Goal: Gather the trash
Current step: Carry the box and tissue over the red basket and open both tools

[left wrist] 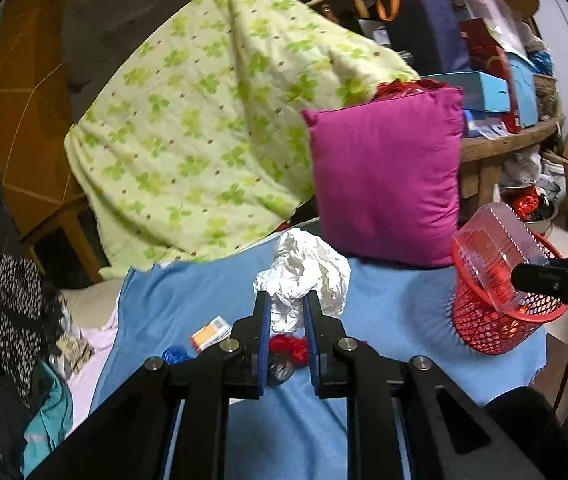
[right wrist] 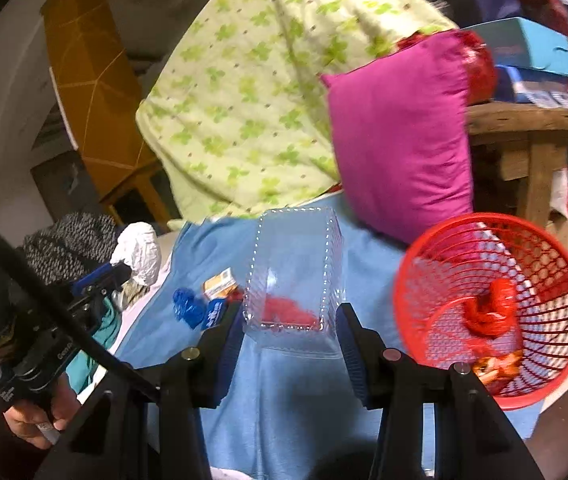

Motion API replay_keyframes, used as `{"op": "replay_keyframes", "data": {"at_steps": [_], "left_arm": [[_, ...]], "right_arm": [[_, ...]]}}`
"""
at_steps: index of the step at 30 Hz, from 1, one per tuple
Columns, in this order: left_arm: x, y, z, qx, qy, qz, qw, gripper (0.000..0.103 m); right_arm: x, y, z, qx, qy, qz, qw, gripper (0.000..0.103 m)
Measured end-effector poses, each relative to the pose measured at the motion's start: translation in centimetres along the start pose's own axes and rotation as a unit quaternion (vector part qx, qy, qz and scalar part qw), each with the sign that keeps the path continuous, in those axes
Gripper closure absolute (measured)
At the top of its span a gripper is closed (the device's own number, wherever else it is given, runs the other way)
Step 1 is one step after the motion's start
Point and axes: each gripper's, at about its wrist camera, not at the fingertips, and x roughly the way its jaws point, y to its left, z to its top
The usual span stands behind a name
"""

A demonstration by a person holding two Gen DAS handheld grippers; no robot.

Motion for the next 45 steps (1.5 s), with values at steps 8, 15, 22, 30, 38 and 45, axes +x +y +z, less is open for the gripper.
{"op": "replay_keyframes", "data": {"at_steps": [8, 15, 22, 30, 38, 45], "left_arm": [[-0.3, -4.3, 2.5, 0.036, -0.018, -0.016, 0.9991, 0.086], [-0.3, -8.7, 4.3, 0.07, -0.032, -0.041, 0.9962, 0.086], [0.4, -13.2, 5.8, 0.098, -0.043, -0.074, 0.9915, 0.086], [2.1, -17.6, 7.3, 0.122, -0.042, -0.105, 0.986, 0.086], [4.5, -20.9, 7.4, 0.141, -0.029, -0.119, 0.9825, 0.085], [6.3, -21.0, 7.0, 0.125, -0.023, -0.158, 0.9792, 0.032]], "right_arm": [[-3.8, -4.3, 0.7, 0.033, -0.038, -0.028, 0.998, 0.054], [-5.8, -8.0, 0.6, 0.065, -0.058, -0.059, 0.994, 0.054], [-7.3, -11.2, 0.3, 0.095, -0.073, -0.078, 0.99, 0.053], [-7.3, -14.1, 0.2, 0.119, -0.08, -0.105, 0.984, 0.053], [-5.3, -17.2, 0.6, 0.142, -0.068, -0.122, 0.98, 0.051], [-3.4, -19.6, 0.4, 0.176, -0.053, -0.105, 0.977, 0.043]]}}
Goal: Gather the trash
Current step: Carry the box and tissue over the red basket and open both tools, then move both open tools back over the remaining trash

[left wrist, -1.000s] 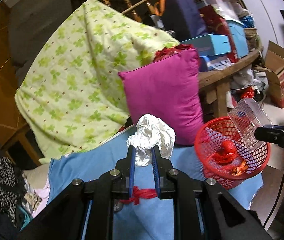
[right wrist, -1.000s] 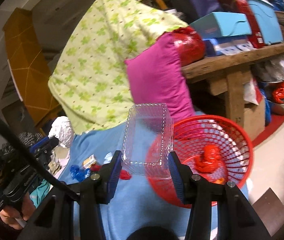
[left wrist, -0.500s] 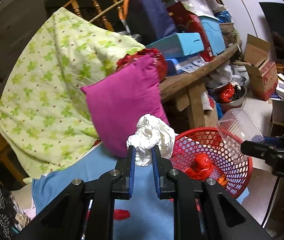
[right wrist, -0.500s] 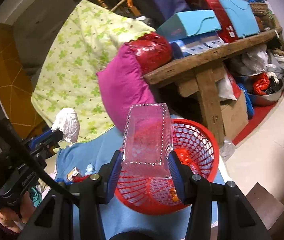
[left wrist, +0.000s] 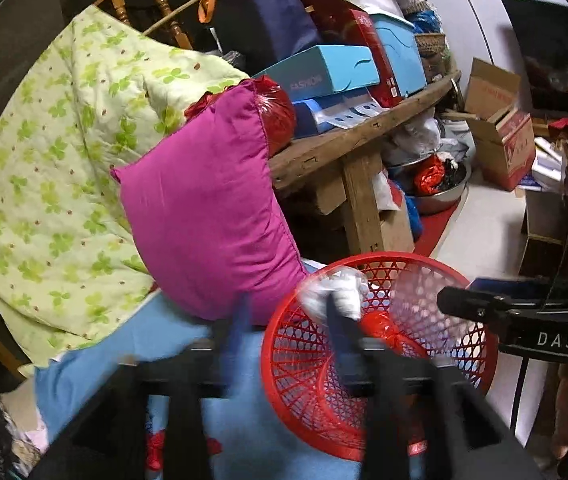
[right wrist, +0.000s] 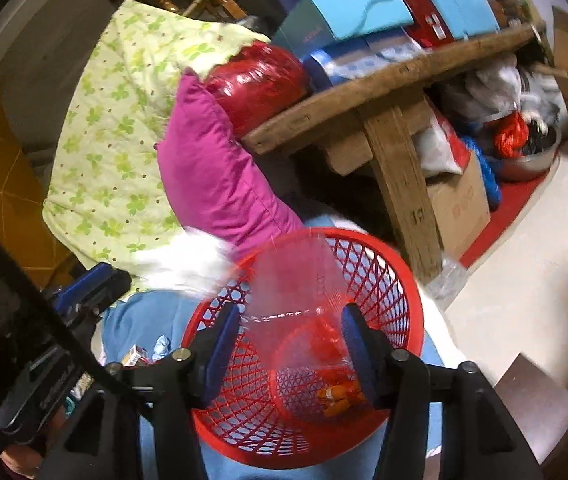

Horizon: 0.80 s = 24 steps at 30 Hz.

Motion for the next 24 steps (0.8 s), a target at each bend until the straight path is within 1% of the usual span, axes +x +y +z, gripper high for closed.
{"op": "replay_keyframes", "data": {"at_steps": [1, 2, 4, 7, 10, 11, 14, 17, 18, 19, 20, 22, 24], "left_arm": [[0.0, 0.3, -0.2, -0.008, -0.004, -0.004, 0.9999, 0.025], [-0.2, 0.9, -0.4, -0.018, -0.012, -0.01, 0.9997, 0.024], [-0.8, 2.1, -0.9, -0.032, -0.016, -0.011, 0.9993, 0.024], [-2.0, 4.9, -2.2, -0.054, -0.019, 0.002, 0.9984, 0.024], [-3.6, 8.3, -4.6, -0.072, -0.012, 0.036, 0.9967, 0.024], [-4.5, 10.0, -6.0, -0.079, -0.007, 0.054, 0.9953, 0.024], [-6.5, 13.6, -9.6, -0.094, 0.009, 0.1, 0.9904, 0.024], [-8.8, 18.6, -15.1, -0.119, 0.039, 0.163, 0.9786, 0.024], [-9.2, 20.3, -16.8, -0.13, 0.051, 0.181, 0.9735, 0.024], [-9.5, 21.7, -18.3, -0.14, 0.063, 0.196, 0.9684, 0.024], [-10.0, 23.4, -20.2, -0.156, 0.079, 0.214, 0.9611, 0.024], [-10.7, 26.0, -23.4, -0.188, 0.103, 0.231, 0.949, 0.024], [-11.2, 27.7, -25.9, -0.21, 0.118, 0.237, 0.9411, 0.024]], "right_arm": [[0.3, -0.3, 0.0, 0.01, 0.005, 0.006, 1.0, 0.043], [0.4, -0.6, -0.1, 0.018, 0.007, 0.012, 1.0, 0.043], [0.4, -0.7, -0.3, 0.025, 0.007, 0.014, 1.0, 0.043], [-0.5, -0.1, -0.4, 0.019, -0.005, 0.016, 1.0, 0.043], [-1.6, 1.5, -0.4, 0.0, -0.022, 0.021, 1.0, 0.043], [-1.8, 2.1, -0.4, -0.006, -0.025, 0.025, 0.999, 0.043], [-2.2, 4.8, -0.4, -0.031, -0.03, 0.051, 0.998, 0.043], [-1.6, 9.0, -1.1, -0.071, -0.022, 0.084, 0.994, 0.043], [-1.5, 10.1, -1.4, -0.083, -0.019, 0.094, 0.992, 0.043], [-0.9, 12.2, -2.0, -0.106, -0.013, 0.107, 0.988, 0.043], [-0.3, 13.8, -2.6, -0.123, -0.005, 0.116, 0.986, 0.043], [1.1, 16.5, -3.8, -0.151, 0.016, 0.129, 0.98, 0.043], [3.4, 19.4, -5.5, -0.173, 0.046, 0.139, 0.974, 0.043]]}}
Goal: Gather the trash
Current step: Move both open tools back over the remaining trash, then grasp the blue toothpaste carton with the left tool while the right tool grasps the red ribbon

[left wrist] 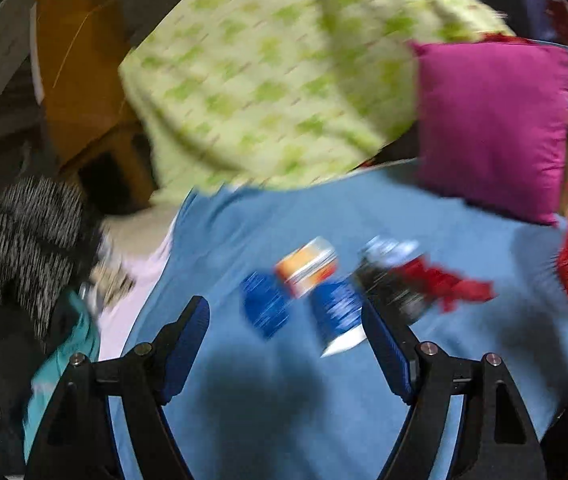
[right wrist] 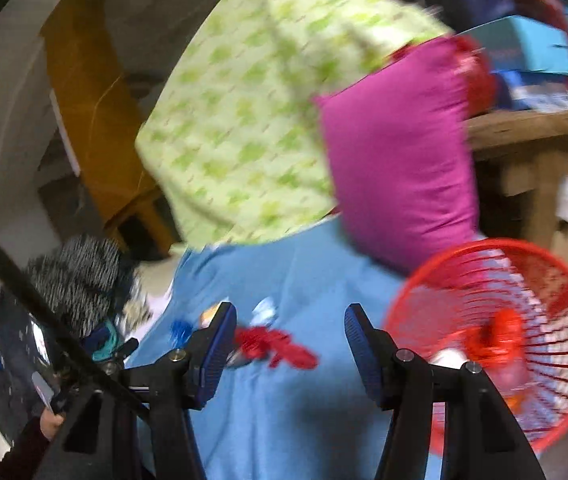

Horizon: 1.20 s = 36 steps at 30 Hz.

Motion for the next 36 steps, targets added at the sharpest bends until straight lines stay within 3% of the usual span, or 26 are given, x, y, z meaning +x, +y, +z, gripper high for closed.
{"op": "replay_keyframes", "data": {"at_steps": [4, 7, 12, 16, 20, 25, 32, 34, 36], "left_arm": [[2.3, 2.8, -2.9, -0.029, 0.039, -0.014, 0.9987, 0.024], [4.9, 3.6, -4.0, -0.061, 0.074, -0.055, 0.9939, 0.024], [8.5, 1.5, -3.6, -0.06, 0.108, -0.108, 0.9865, 0.024], [11.7, -1.2, -2.7, -0.044, 0.124, -0.138, 0.9817, 0.024], [13.8, -2.8, -2.0, -0.054, 0.124, -0.164, 0.9772, 0.024], [16.6, -4.0, -2.0, -0.071, 0.151, -0.18, 0.9695, 0.024], [18.6, -4.5, -3.1, -0.067, 0.186, -0.162, 0.9667, 0.024], [18.7, -3.7, -3.3, -0.088, 0.189, -0.17, 0.9631, 0.037], [18.8, -2.4, -3.5, -0.11, 0.196, -0.172, 0.959, 0.041]], "right_arm": [[6.6, 3.2, -1.6, -0.019, 0.073, 0.026, 0.997, 0.043], [11.8, 4.0, -3.0, -0.011, 0.127, 0.041, 0.991, 0.043], [19.8, 3.3, -4.8, 0.032, 0.192, 0.043, 0.98, 0.043], [24.7, 1.8, -5.1, 0.073, 0.208, 0.03, 0.975, 0.043], [28.0, -0.2, -5.3, 0.118, 0.216, 0.031, 0.969, 0.043], [30.9, -0.7, -5.3, 0.14, 0.223, 0.053, 0.963, 0.043], [33.8, 0.1, -8.0, 0.156, 0.314, 0.096, 0.932, 0.043], [33.4, 0.4, -8.4, 0.152, 0.325, 0.11, 0.927, 0.057], [33.3, 0.6, -9.0, 0.147, 0.342, 0.114, 0.921, 0.064]]}}
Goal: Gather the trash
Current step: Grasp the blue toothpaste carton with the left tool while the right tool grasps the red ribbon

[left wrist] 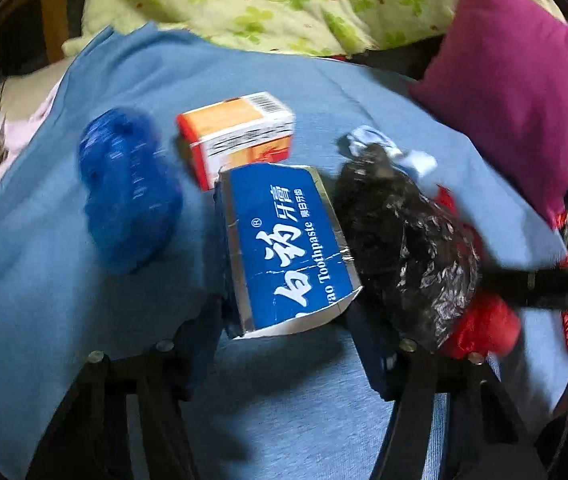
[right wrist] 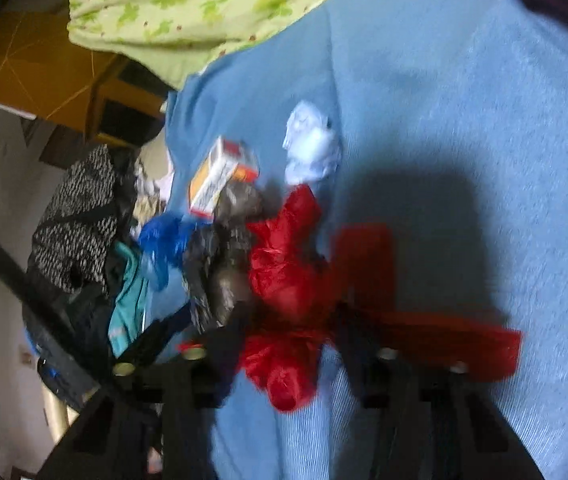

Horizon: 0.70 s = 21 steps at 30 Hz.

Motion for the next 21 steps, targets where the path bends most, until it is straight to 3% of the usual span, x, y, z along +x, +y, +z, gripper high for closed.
{"op": "replay_keyframes", "data": {"at_steps": [6, 13, 14, 15, 16, 18, 20, 21], "left_arm": [[-1.5, 2.1, -0.7, -0.017, 0.006, -0.001, 0.9998, 0.043], [-4.4, 1.9, -2.8, 0.022, 0.007, -0.01, 0.9997, 0.04], [-4.7, 1.9, -3.0, 0.025, 0.005, -0.009, 0.9996, 0.039], [-5.0, 1.9, -3.0, 0.027, 0.003, -0.007, 0.9996, 0.038], [-5.3, 2.0, -2.8, 0.029, -0.003, -0.007, 0.9996, 0.036], [-5.8, 2.0, -2.8, 0.025, -0.018, -0.006, 0.9995, 0.029], [-5.8, 1.9, -2.5, 0.02, -0.023, -0.006, 0.9995, 0.029], [-5.6, 1.9, -2.2, 0.017, -0.021, -0.01, 0.9996, 0.029]], "right_arm": [[0.1, 0.9, -2.1, -0.032, 0.027, -0.017, 0.999, 0.07], [-2.4, 2.3, -3.4, -0.091, -0.006, -0.055, 0.994, 0.066], [-2.9, 2.4, -3.3, -0.091, -0.015, -0.053, 0.994, 0.062], [-3.2, 2.6, -3.2, -0.088, -0.026, -0.049, 0.995, 0.039], [-3.6, 2.6, -3.0, -0.083, -0.044, -0.054, 0.994, 0.025], [-4.1, 2.9, -2.8, -0.085, -0.075, -0.064, 0.992, 0.025], [-3.7, 3.3, -2.5, -0.093, -0.082, -0.075, 0.99, 0.028], [-3.2, 3.3, -2.5, -0.092, -0.078, -0.089, 0.989, 0.039]]}}
